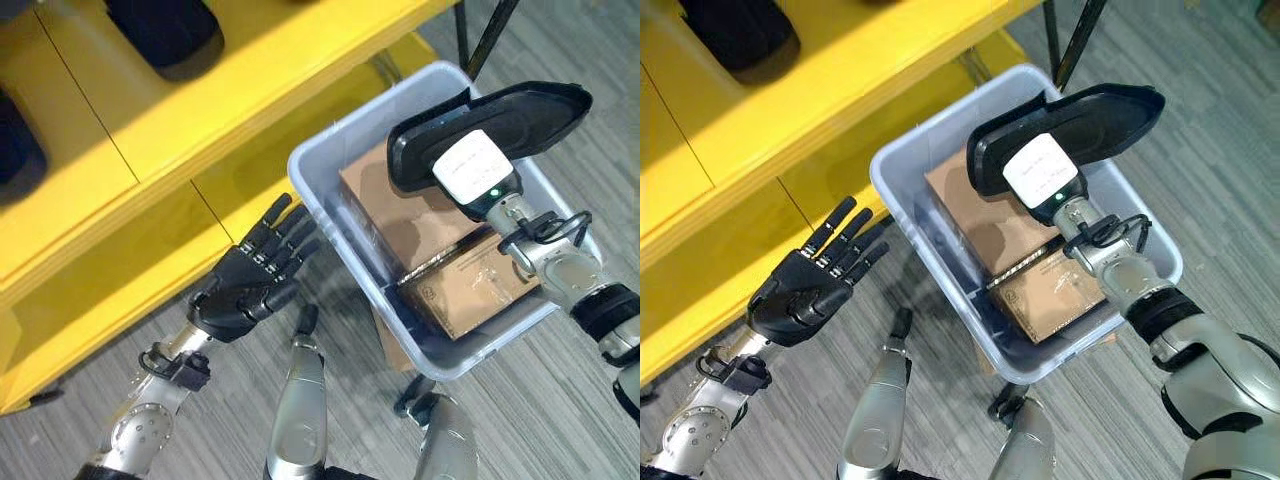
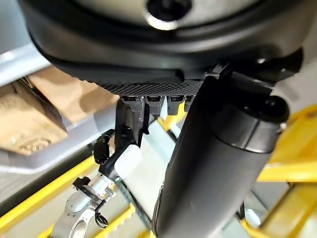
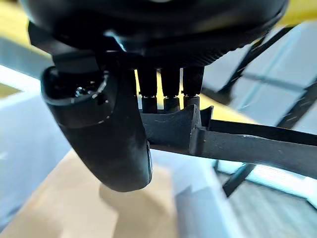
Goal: Move parts from the plastic box to the shelf.
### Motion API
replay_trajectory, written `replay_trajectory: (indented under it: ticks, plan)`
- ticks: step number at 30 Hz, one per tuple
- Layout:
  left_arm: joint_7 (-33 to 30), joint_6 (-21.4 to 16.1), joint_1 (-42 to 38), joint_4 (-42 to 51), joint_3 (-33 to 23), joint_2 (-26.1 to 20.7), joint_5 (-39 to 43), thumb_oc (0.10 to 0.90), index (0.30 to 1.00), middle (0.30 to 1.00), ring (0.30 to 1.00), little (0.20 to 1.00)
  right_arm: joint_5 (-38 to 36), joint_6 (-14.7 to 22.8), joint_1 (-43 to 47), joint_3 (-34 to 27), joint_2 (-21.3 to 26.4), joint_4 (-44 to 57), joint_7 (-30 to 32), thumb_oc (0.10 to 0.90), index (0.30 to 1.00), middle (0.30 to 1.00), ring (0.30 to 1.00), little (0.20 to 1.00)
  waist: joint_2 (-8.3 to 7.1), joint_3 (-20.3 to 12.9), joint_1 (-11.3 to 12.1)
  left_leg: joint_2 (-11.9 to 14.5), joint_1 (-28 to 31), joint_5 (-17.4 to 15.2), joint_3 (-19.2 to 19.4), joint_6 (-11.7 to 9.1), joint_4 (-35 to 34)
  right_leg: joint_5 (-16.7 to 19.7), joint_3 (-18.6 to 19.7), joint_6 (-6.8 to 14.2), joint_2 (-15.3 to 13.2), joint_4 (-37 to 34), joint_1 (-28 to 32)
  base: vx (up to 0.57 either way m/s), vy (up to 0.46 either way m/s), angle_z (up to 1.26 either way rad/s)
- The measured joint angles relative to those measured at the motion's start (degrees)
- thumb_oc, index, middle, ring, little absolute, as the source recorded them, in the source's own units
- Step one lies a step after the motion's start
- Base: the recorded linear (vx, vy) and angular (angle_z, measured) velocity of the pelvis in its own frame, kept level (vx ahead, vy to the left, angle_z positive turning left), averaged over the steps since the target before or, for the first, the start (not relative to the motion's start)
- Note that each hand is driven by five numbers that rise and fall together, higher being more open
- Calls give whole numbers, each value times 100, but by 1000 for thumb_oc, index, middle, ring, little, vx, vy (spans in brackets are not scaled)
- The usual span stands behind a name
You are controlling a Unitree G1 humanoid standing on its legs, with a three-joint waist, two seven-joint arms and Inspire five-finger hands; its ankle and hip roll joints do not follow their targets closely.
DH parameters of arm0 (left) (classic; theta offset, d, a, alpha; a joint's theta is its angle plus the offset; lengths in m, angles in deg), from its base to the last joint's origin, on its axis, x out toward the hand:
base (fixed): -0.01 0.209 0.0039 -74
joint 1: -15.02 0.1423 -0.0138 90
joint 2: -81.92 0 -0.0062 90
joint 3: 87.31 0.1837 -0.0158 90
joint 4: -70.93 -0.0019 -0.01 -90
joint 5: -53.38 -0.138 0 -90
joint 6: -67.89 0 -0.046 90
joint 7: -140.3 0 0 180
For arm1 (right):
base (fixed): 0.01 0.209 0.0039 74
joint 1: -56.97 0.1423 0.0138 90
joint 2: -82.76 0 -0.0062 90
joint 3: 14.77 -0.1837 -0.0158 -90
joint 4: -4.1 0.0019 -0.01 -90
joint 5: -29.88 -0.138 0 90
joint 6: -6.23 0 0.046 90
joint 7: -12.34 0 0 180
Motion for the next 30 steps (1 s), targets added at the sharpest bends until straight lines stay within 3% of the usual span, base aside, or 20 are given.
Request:
replay_trajectory:
  ticks: [4, 8, 12, 14, 16, 23, 26, 30]
  plan:
    - [15, 2, -64, 146, -19, 3, 205, 900, 1000, 1000, 1000, 1000, -283, 129, -209, -549, 306, 453, -194, 400, 300, 300, 300, 300, 43, -28, -126, -44, 467, -146, 149, 72, -121, 220, 19, 123, 46, -651, 639, 183, 151, -11]
    - [-22, -81, -135, 166, 41, 192, 122, 900, 1000, 1000, 1000, 1000, -1559, 378, -784, -1437, 466, 959, -831, 400, 300, 300, 300, 300, 56, -189, -235, -163, 1013, -162, 305, 129, -459, 549, 34, 188, 40, -1382, 1319, 174, 192, -3]
    - [-246, -289, -172, 187, 68, 470, 8, 900, 1000, 1000, 1000, 1000, -2812, 462, -1554, -2046, 411, 2135, -2209, 400, 300, 300, 300, 300, 35, -515, -533, -194, 1336, -156, 450, 121, -715, 861, 25, 259, 74, -2005, 1735, 100, 139, -10]
    - [-427, -488, -197, 182, 57, 478, -586, 900, 1000, 1000, 1000, 1000, -3338, 477, -1913, -2100, 310, 2827, -3105, 400, 300, 300, 300, 300, -51, -811, -729, -197, 1467, -151, 591, 114, -904, 926, 38, 277, 111, -2271, 1834, 9, 102, -25]
    - [-503, -577, -288, 180, 60, 481, -913, 900, 1000, 1000, 1000, 1000, -3654, 479, -2098, -2099, 311, 3202, -3755, 400, 300, 300, 300, 300, -74, -886, -878, -175, 1647, -151, 700, 116, -971, 974, 83, 285, 144, -2403, 1968, 1, 84, -24]
    - [-661, -807, -492, 196, 120, 457, -1742, 900, 1000, 1000, 1000, 1000, -4615, -445, -2437, -2071, 181, 3876, -5787, 400, 300, 300, 300, 300, -186, -1369, -1239, -134, 2076, -153, 1001, 114, -1188, 986, 319, 285, 206, -2572, 2193, 9, 55, -18]
    - [-740, -968, -532, 197, 202, 454, -2137, 900, 1000, 1000, 1000, 1000, -4683, -710, -2467, -2014, 117, 3874, -6122, 400, 300, 300, 300, 300, -256, -1523, -1291, -106, 2132, -149, 1048, 78, -1241, 996, 348, 282, 236, -2615, 2209, 6, 5, -8]
    - [-961, -1442, -536, 232, 336, 251, -3548, 900, 1000, 1000, 1000, 1000, -5028, -1058, -2519, -1868, -45, 3881, -6668, 400, 300, 300, 300, 300, -337, -1781, -1285, -39, 2231, -120, 1128, 34, -1305, 1045, 472, 255, 315, -2681, 2223, -6, -4, -12]
